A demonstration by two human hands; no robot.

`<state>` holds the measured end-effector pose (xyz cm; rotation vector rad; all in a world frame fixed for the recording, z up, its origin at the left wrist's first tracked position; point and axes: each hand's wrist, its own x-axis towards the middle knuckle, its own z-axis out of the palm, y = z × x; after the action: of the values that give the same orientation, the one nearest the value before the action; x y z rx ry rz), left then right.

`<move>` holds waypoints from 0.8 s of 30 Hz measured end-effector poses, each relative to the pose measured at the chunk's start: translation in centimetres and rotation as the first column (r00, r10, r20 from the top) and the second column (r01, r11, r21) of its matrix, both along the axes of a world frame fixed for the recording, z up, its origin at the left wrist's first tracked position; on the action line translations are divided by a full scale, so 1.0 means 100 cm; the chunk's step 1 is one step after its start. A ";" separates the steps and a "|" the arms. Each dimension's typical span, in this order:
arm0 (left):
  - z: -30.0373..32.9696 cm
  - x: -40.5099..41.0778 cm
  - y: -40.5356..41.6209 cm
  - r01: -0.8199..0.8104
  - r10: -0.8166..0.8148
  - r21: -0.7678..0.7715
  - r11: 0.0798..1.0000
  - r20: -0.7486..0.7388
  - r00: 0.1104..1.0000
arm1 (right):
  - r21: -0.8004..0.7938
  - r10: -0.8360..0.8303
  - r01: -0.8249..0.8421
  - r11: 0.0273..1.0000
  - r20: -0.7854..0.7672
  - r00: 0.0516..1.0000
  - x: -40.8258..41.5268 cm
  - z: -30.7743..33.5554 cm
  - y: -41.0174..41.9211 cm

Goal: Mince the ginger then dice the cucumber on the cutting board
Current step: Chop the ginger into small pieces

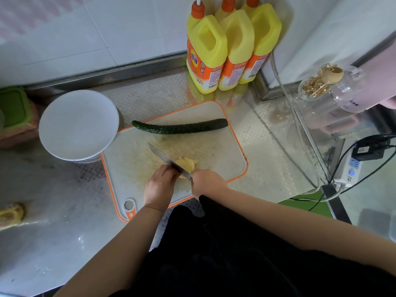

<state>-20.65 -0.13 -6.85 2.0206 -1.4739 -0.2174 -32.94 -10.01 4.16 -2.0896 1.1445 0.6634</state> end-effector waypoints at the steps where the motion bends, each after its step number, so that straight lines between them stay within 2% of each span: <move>1: -0.001 0.000 0.000 0.001 -0.001 -0.004 1.000 0.003 1.000 | 0.003 -0.005 0.005 1.000 -0.002 1.000 0.001 0.000 0.000; 14: 0.000 -0.002 0.002 -0.012 0.013 0.006 1.000 -0.036 0.999 | 0.019 -0.039 0.039 0.999 0.019 0.999 0.008 -0.027 0.004; 24: -0.003 0.000 0.001 0.037 -0.040 0.053 0.998 0.051 0.998 | 0.036 -0.054 0.051 0.998 0.079 0.995 0.004 -0.029 -0.004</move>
<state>-20.63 -0.03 -7.10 2.0545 -1.5555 -0.2224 -32.57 -10.46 1.29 -2.0316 1.1321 0.5660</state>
